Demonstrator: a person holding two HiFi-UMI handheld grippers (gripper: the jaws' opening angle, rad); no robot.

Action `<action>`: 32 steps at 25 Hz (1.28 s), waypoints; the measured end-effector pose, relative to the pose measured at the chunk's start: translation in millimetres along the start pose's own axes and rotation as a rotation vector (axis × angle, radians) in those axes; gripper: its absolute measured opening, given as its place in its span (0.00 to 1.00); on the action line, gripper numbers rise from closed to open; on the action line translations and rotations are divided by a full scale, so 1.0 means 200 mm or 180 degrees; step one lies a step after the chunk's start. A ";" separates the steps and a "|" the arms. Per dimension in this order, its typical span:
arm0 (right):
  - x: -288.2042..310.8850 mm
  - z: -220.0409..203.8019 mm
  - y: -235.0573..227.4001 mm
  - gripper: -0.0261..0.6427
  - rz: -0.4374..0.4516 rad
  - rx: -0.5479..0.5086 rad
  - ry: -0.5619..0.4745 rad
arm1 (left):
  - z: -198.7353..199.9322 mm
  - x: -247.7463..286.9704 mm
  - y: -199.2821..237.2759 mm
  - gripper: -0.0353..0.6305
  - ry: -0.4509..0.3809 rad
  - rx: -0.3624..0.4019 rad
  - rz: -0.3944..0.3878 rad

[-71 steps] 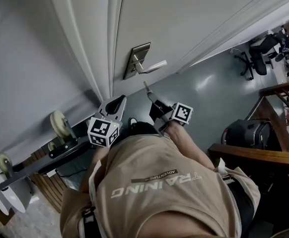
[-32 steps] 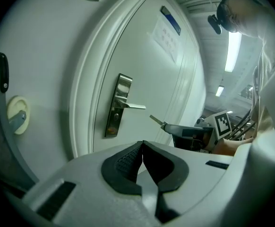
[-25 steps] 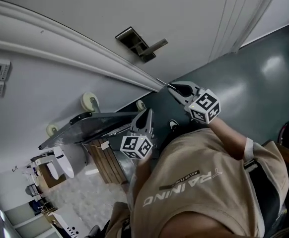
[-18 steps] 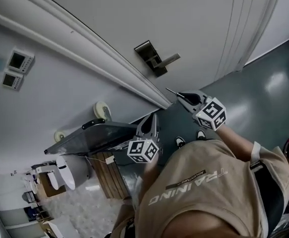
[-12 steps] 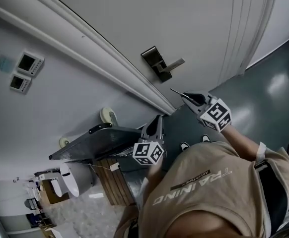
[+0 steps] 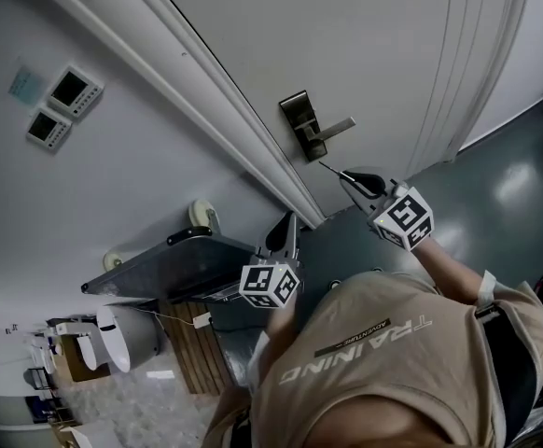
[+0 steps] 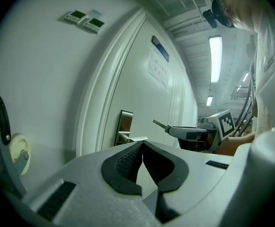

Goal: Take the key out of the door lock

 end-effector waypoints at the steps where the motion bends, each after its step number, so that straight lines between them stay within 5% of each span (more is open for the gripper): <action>1: 0.00 0.00 0.01 0.08 0.0004 -0.0002 -0.0002 | 0.00 0.00 0.00 0.07 -0.0002 0.0023 -0.0002; 13: -0.01 -0.03 0.00 0.08 -0.0009 0.0136 0.0004 | 0.01 -0.01 -0.07 0.07 0.0078 0.0265 -0.0067; 32: -0.07 -0.12 0.04 0.08 -0.0072 0.0298 0.0059 | -0.03 -0.01 -0.16 0.07 0.0135 0.0302 -0.0170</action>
Point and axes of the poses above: the fingertips, and each gripper's own axes: x forward along the fingers, y to its left, z out of its top, the point moved 2 cm from there along -x, backward along the fingers, and after that the axes turned 6 degrees about y, right-handed, at the moved point
